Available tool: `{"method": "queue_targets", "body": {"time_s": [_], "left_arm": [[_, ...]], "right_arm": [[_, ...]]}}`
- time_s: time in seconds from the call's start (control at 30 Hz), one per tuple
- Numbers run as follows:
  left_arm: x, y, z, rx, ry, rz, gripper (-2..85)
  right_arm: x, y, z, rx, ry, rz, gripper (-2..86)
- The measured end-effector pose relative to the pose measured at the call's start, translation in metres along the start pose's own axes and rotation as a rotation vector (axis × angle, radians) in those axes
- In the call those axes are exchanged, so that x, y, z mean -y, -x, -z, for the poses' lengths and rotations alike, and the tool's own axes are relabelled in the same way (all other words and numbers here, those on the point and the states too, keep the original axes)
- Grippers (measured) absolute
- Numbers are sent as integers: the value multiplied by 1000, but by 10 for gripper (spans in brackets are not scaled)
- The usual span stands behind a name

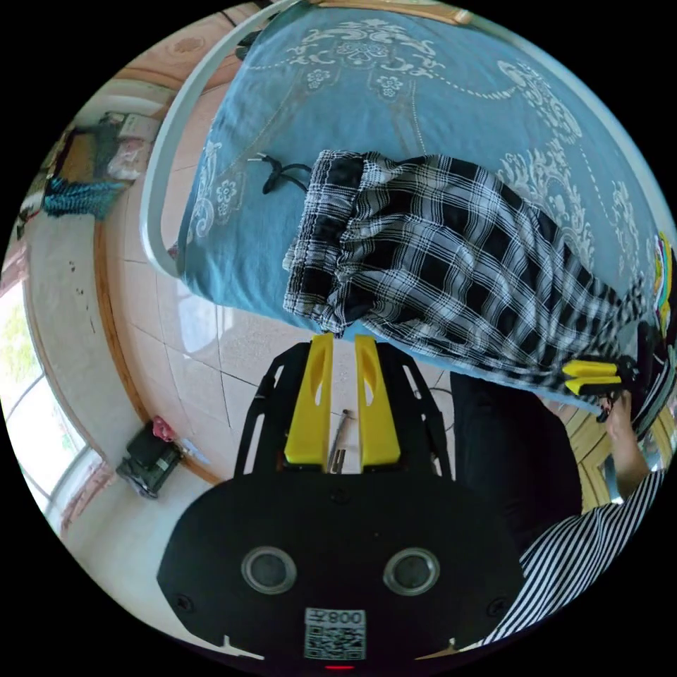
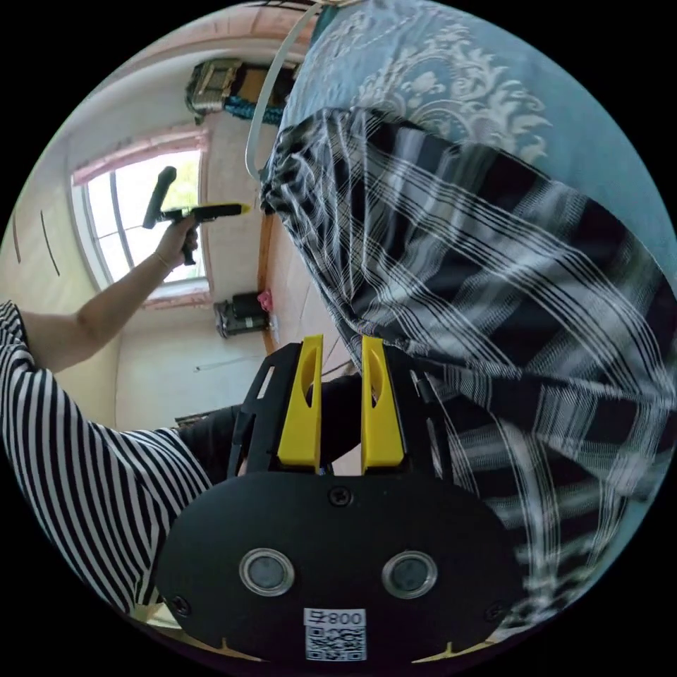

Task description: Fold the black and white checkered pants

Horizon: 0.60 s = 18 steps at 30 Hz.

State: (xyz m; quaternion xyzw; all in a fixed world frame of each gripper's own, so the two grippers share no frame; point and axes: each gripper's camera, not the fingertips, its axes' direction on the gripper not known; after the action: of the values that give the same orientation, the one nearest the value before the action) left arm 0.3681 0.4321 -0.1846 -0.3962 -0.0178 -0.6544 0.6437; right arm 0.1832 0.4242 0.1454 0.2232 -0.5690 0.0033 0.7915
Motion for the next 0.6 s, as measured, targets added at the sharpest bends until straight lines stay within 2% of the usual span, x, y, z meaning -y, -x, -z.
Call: {"method": "queue_targets", "body": {"time_s": [0.13,0.2,0.27,0.37,0.47,0.6], "left_arm": [[8,-18,-20,-66,-100,-12,40],[23,-56,-34,-192,-143,-182,42],[37,-95,-52,-305,-136,-345,45],[58,-162,-85,-440,-108,-611,53],[74,-211,-119,-469,-130,-738,58],[92,-247,-164,-480,-138,-815,59]], "right_arm": [[-47,4,77,-19,-205,-122,83],[-68,2,123,-116,-318,-179,82],[-93,-4,185,-295,-450,-263,83],[-112,-10,250,-476,-547,-367,84],[-113,-10,288,-596,-561,-452,88],[-102,2,303,-659,-536,-479,90]]}}
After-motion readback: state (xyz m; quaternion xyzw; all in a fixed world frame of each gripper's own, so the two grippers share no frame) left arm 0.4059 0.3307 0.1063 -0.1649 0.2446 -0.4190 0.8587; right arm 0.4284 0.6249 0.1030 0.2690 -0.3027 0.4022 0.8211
